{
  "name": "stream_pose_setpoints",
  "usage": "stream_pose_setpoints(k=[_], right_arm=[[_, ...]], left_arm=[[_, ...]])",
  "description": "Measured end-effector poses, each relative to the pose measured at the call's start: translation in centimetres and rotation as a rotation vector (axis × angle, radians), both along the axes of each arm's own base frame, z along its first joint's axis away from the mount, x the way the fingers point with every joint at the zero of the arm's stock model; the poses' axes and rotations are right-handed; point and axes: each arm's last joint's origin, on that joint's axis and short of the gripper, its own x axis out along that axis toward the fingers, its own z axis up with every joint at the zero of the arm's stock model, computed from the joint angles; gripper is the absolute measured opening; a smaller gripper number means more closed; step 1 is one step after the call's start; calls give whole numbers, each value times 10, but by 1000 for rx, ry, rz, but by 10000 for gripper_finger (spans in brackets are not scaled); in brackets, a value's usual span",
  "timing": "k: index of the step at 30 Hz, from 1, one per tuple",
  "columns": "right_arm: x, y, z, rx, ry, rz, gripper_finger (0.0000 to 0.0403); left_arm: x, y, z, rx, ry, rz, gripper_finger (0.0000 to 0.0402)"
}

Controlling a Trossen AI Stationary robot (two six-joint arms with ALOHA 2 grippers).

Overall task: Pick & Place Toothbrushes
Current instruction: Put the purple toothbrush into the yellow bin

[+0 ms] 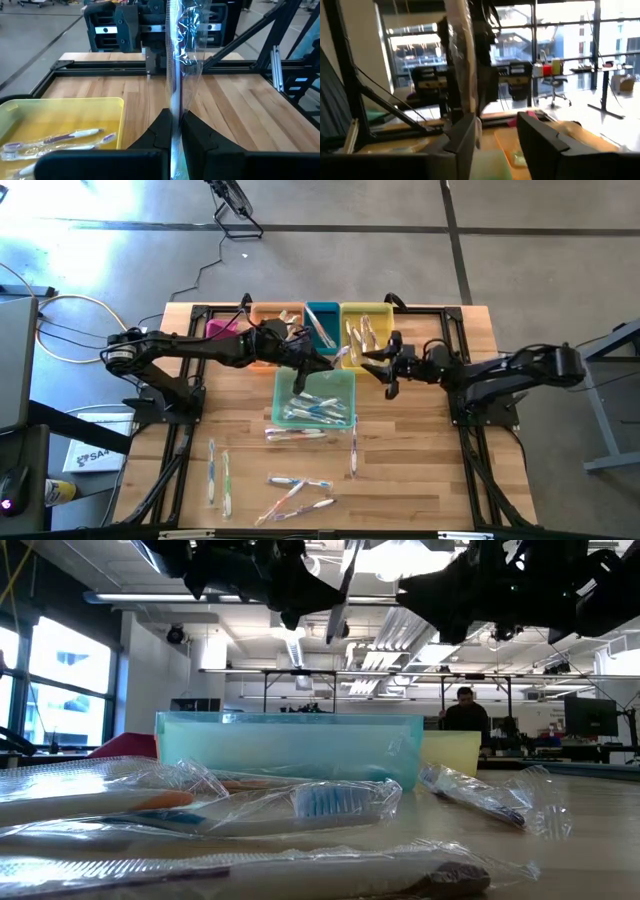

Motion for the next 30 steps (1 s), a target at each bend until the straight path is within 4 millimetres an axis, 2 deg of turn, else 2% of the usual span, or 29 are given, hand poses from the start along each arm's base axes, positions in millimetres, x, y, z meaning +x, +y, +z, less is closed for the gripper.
stream_pose_setpoints(k=[6, 12, 18, 24, 30], right_arm=[[17, 5, 4, -5, -38, 34, 186], [48, 9, 10, -10, -29, 67, 188], [69, 7, 7, -5, 0, 67, 188], [81, 5, 8, -7, -1, 71, 188], [82, 5, 10, -32, -5, 66, 176]], left_arm=[[0, 0, 0, 0, 0, 0, 15], [0, 0, 0, -1, 3, 0, 15], [0, 0, -1, 19, 6, -5, 15], [0, 0, -1, 21, 6, -5, 15], [0, 0, -1, 19, 13, -5, 15]])
